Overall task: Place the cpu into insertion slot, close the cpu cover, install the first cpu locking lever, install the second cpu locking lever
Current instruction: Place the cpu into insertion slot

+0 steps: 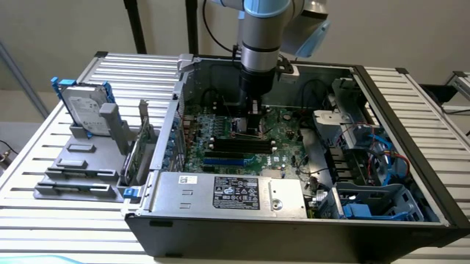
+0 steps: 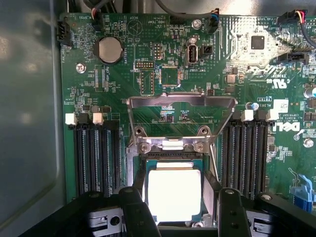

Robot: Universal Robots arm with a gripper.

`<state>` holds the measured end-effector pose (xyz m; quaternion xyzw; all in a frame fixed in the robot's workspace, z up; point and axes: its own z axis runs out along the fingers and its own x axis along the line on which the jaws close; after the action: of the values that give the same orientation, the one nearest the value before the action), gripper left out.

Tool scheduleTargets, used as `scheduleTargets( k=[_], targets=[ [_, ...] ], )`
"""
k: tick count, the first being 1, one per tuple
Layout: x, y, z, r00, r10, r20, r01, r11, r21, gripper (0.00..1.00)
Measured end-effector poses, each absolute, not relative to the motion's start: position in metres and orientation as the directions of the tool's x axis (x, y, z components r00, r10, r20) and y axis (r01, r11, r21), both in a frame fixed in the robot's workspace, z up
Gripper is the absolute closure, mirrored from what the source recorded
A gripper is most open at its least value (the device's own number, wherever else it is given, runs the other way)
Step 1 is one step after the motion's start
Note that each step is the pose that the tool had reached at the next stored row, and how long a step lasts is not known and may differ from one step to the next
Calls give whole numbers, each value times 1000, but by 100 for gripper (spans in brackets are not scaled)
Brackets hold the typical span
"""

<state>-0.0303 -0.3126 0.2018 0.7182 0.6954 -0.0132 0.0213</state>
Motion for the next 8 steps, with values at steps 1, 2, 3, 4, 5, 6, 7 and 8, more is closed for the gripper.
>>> scheduleTargets(
  k=[1,2,3,4,5,6,7,8],
  targets=[
    [-30,-313,201,33,998,-49,999,-32,12,46],
    [-30,-313,201,33,998,-49,999,-32,12,46],
    [-30,-313,201,33,998,-49,999,-32,12,46],
    [-30,-313,200,33,998,-49,999,-32,12,46],
    [-30,-313,200,33,998,-49,999,-32,12,46],
    [-30,-313,200,33,998,-49,999,-32,12,46],
    [-30,-313,199,33,998,-49,999,-32,12,46],
    [-30,-313,199,33,998,-49,999,-32,12,46]
  ],
)
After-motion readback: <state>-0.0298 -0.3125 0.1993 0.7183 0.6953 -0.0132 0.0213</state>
